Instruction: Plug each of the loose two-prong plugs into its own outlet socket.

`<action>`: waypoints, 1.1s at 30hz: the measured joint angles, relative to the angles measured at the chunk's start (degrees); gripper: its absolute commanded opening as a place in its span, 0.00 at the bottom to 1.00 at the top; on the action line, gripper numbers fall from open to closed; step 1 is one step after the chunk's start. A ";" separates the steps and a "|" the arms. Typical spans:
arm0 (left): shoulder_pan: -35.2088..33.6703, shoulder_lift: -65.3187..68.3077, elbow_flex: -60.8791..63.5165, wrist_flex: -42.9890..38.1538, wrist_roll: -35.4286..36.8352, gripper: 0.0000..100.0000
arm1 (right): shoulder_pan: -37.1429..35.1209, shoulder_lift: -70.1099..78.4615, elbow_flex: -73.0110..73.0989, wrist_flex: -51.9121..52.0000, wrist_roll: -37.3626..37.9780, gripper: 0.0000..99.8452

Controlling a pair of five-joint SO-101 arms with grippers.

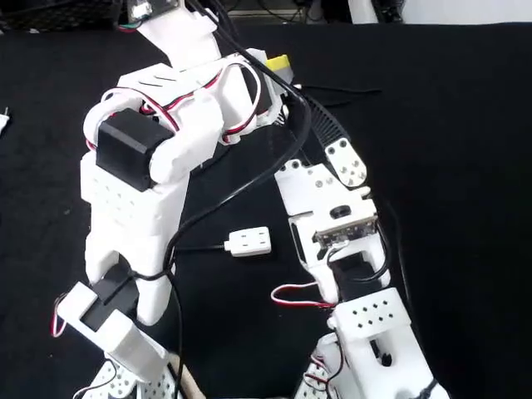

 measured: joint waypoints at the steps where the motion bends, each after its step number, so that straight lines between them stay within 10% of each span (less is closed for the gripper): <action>1: 0.09 0.00 -0.09 0.00 0.00 0.03 | 0.35 0.00 0.00 0.00 0.00 0.01; 33: 3.60 -5.36 10.90 -0.35 0.09 0.03 | 1.93 2.99 0.18 0.26 0.09 0.01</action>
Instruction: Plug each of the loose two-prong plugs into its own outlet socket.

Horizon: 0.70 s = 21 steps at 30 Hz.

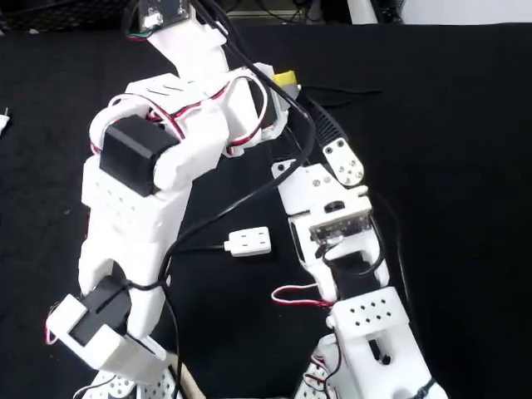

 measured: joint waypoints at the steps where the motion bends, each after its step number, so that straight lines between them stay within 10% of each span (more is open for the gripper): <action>1: 0.00 0.00 0.35 0.00 0.00 0.03 | 0.00 0.09 0.00 0.00 0.00 0.01; 21: -3.87 -1.85 7.91 -6.24 0.00 0.03 | 2.55 1.32 -0.26 0.09 0.18 0.01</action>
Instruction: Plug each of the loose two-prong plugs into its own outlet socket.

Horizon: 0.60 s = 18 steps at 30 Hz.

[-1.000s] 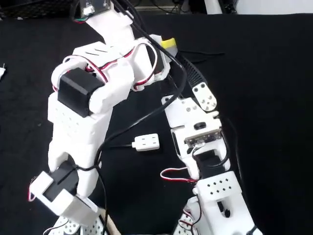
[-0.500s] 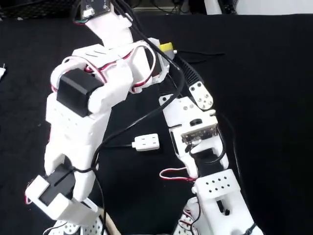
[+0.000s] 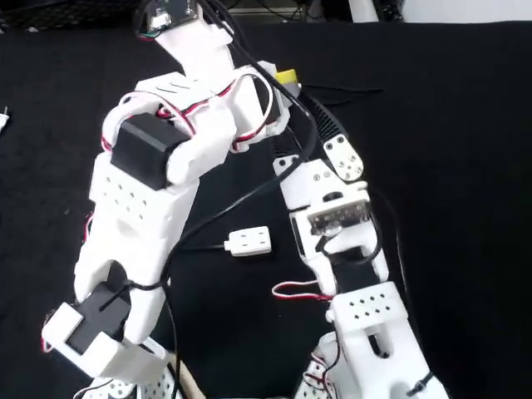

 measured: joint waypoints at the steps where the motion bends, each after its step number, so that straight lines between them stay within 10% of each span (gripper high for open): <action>1: -0.70 -0.44 2.46 -0.35 0.09 0.03 | 2.46 1.05 -0.97 0.00 -0.09 0.01; 18: -8.88 -1.85 21.54 -12.75 0.00 0.03 | 8.62 1.14 -2.73 0.00 -0.09 0.01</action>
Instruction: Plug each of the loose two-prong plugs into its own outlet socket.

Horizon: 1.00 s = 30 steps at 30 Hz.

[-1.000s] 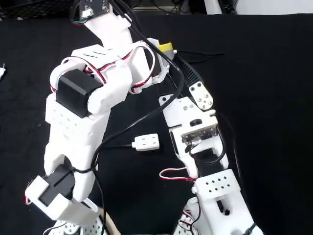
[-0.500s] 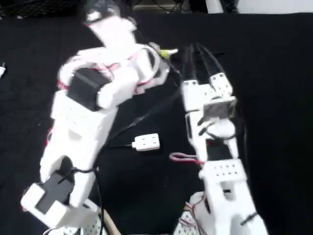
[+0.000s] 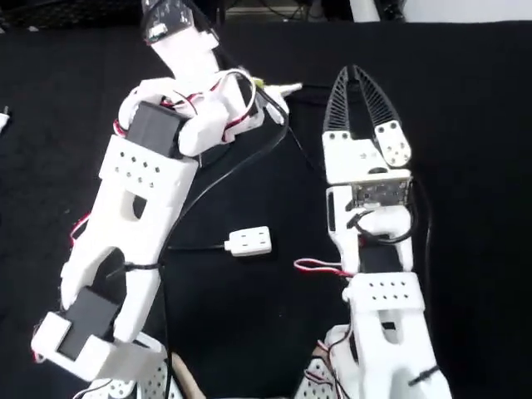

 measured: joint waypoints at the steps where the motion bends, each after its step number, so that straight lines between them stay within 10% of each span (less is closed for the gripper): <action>1: 0.00 0.00 0.53 0.00 0.00 0.03 | 0.09 0.00 0.00 0.00 0.00 0.01; 15: -0.44 0.00 8.79 0.00 -0.79 0.03 | 4.48 0.00 0.79 3.69 0.00 0.01; 30: 0.18 7.82 4.13 9.41 -10.37 0.03 | 15.21 0.00 1.85 46.07 -0.09 0.01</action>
